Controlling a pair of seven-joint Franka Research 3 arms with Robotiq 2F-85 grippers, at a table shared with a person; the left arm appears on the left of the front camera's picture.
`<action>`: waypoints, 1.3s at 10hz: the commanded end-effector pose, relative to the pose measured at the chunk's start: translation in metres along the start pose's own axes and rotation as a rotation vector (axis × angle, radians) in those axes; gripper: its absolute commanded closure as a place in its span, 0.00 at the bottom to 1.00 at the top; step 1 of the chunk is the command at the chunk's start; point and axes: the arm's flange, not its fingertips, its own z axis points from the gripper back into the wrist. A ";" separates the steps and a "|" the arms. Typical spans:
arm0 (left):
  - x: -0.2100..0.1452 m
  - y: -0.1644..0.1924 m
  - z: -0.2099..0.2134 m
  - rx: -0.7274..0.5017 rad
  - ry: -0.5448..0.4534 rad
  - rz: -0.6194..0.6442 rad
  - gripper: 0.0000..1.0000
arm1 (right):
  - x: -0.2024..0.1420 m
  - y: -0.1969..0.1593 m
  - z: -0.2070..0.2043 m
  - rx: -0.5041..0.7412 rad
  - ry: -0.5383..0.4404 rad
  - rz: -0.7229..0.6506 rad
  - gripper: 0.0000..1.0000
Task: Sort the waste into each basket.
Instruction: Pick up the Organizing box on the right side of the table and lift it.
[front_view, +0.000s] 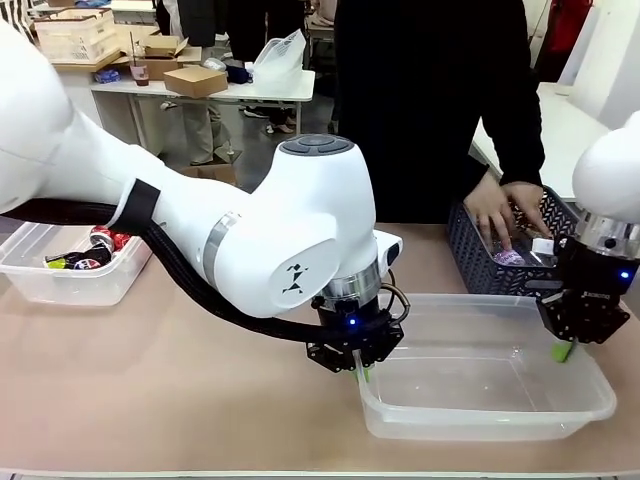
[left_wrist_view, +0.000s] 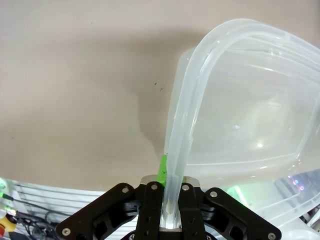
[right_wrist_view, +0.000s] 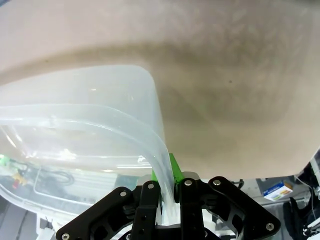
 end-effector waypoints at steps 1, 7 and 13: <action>0.003 0.004 0.019 -0.034 -0.022 0.005 1.00 | -0.023 0.016 0.020 -0.004 -0.018 -0.048 1.00; 0.049 0.111 0.195 -0.120 -0.159 0.032 1.00 | 0.035 0.107 0.196 -0.134 0.022 -0.061 1.00; 0.209 0.198 0.219 -0.033 -0.150 0.205 1.00 | 0.099 0.185 0.216 0.012 0.028 0.058 1.00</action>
